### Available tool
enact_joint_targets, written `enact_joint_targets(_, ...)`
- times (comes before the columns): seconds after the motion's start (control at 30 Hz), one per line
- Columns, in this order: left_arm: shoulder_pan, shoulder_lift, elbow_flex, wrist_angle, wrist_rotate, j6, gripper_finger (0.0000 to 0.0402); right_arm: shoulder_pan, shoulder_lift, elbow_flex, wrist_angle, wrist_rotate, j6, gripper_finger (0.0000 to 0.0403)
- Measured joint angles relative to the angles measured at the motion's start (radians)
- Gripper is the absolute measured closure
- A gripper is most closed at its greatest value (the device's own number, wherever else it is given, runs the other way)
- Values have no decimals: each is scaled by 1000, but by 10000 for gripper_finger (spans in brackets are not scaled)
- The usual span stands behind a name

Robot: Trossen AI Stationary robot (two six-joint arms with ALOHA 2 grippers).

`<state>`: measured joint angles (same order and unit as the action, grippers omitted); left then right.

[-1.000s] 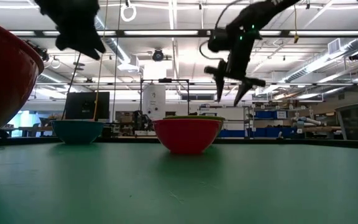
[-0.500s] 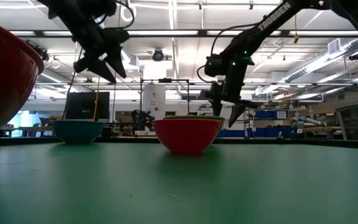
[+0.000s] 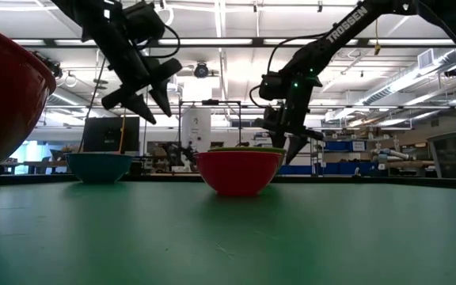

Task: Nest bowls inside each other
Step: Stack the green bowl into the top of the orange bowl

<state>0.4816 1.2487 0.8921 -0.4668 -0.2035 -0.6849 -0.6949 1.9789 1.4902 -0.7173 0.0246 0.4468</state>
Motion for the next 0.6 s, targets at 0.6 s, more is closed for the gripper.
enact_joint_targets(0.6,1,-46,1,-43,-3,-143,193,74,-5,2,47,-106,-140,379)
